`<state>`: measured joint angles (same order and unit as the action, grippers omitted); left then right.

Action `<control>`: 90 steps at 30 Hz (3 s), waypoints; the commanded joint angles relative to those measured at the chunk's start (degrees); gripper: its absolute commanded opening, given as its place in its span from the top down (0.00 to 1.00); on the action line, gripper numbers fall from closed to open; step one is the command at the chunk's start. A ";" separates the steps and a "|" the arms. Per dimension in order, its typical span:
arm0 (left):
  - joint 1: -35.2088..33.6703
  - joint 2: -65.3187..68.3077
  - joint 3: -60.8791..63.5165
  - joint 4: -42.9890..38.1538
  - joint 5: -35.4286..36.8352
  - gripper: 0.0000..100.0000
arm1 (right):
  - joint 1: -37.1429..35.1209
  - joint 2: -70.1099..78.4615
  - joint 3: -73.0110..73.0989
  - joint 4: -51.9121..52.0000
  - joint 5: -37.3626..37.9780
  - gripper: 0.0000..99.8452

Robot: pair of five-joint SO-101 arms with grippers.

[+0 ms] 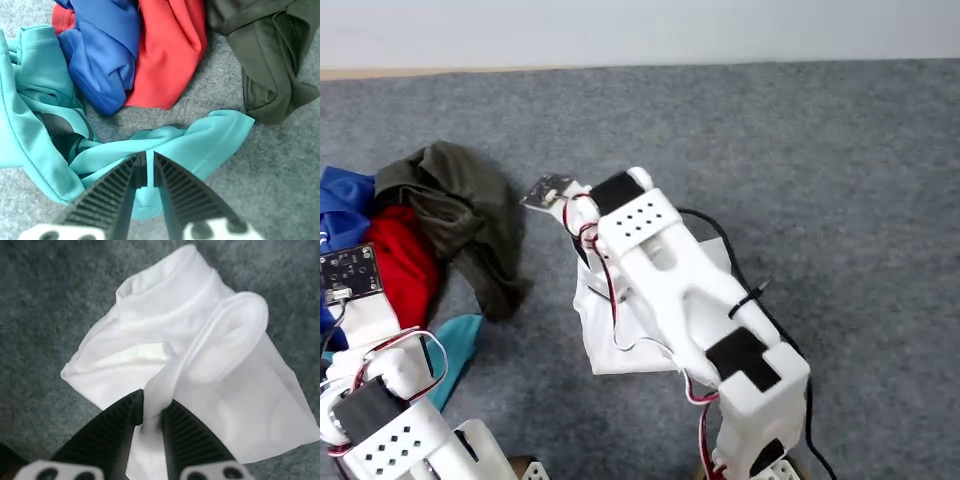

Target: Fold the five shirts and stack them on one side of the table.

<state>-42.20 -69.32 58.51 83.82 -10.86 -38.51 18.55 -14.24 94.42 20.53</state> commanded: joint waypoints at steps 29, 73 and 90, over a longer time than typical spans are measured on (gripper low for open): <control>-0.09 -0.62 -1.80 0.09 0.18 0.97 | -4.09 10.15 -12.75 -0.75 -0.26 0.98; -0.09 -0.62 -1.80 0.00 0.18 0.97 | 13.58 1.54 -3.78 8.04 6.15 0.99; 0.00 -0.62 -1.80 0.00 0.26 0.97 | -1.89 1.27 1.85 7.96 5.71 0.99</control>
<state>-42.20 -69.32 58.51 83.82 -10.86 -36.40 23.30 -12.13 100.22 25.89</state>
